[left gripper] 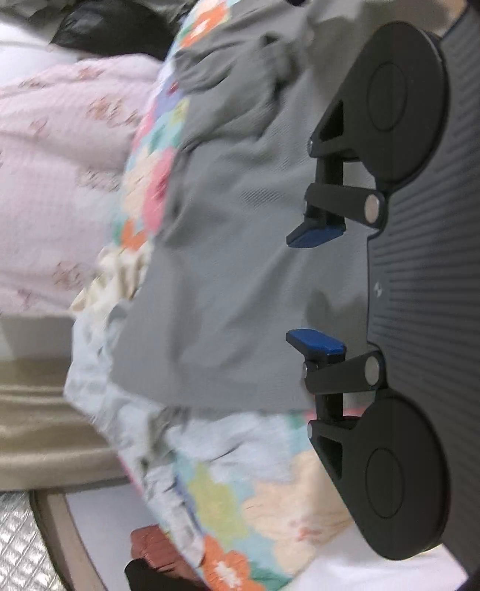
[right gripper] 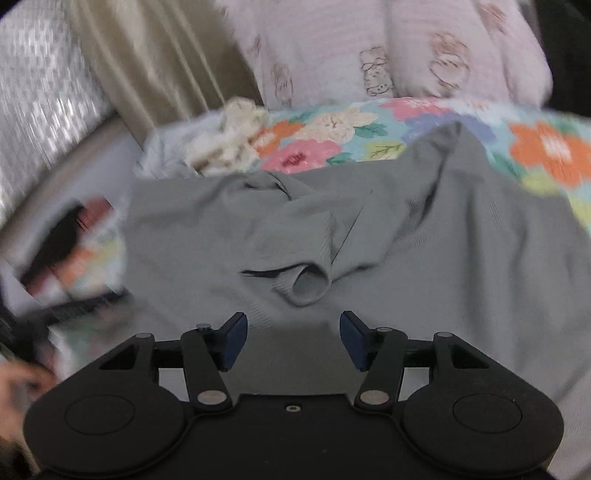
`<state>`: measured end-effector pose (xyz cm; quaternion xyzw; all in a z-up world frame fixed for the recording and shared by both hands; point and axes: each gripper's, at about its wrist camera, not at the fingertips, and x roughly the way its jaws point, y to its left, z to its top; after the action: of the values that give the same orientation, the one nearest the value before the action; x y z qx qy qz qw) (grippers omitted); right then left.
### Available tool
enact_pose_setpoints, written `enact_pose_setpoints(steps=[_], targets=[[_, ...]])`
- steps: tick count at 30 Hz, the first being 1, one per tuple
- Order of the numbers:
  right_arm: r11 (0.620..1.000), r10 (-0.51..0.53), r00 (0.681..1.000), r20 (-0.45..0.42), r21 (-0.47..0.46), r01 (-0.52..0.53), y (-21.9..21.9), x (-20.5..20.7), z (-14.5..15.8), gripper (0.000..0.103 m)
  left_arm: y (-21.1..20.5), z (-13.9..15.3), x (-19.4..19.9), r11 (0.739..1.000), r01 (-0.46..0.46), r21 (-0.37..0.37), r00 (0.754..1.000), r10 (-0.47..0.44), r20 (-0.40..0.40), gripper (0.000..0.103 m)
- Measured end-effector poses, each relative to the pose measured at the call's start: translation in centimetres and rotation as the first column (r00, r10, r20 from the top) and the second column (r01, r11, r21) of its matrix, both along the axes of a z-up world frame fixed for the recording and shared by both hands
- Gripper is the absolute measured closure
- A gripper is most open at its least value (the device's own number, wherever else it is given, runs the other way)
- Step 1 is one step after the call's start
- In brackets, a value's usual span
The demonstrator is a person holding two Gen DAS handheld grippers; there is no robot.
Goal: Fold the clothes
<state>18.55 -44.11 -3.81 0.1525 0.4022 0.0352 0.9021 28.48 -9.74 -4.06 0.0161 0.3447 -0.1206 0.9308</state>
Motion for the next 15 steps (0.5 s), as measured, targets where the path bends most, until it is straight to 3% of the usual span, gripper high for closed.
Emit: enact_pose_setpoints(steps=[2,6,7,8,10,12,14,15], targets=[[0.999,-0.027,0.999,-0.036,-0.025,0.026,-0.3,2.6,-0.8,0.042,1.3,0.8,2.7,1.000,-0.015,0.012,1.000,0.015,0.028,0.055],[0.980,-0.117,0.991,-0.066,0.154,0.126,-3.1,6.1,-3.0,0.042,3.7,2.5,7.5,1.000,-0.026,0.006,0.996,0.026,0.083,0.047],[0.975,-0.127,0.990,-0.068,0.172,0.137,-3.4,6.9,-3.4,0.047,4.0,2.9,8.6,1.000,-0.012,0.004,0.995,0.012,0.094,0.040],[0.976,-0.126,0.990,-0.069,0.171,0.137,-3.4,7.6,-3.6,0.068,4.1,3.1,9.8,1.000,0.006,0.013,0.995,-0.007,0.102,0.037],[0.982,-0.119,0.991,-0.054,0.142,0.125,-3.1,8.6,-3.5,0.087,4.0,2.8,12.1,0.999,0.025,0.031,0.997,-0.027,0.068,0.020],[0.990,-0.111,0.994,-0.005,0.083,0.111,-2.7,9.4,-2.9,0.093,3.7,2.3,14.2,0.999,0.034,0.029,0.999,-0.034,0.016,0.020],[0.995,-0.097,0.994,0.043,0.019,0.096,-2.3,10.0,-2.2,0.094,3.3,1.8,15.3,0.999,0.044,0.024,0.999,-0.044,0.006,0.030],[0.996,-0.085,0.994,0.064,-0.015,0.087,-2.1,10.3,-1.6,0.095,2.9,1.4,15.7,0.998,0.055,0.043,0.998,-0.055,-0.009,0.067]])
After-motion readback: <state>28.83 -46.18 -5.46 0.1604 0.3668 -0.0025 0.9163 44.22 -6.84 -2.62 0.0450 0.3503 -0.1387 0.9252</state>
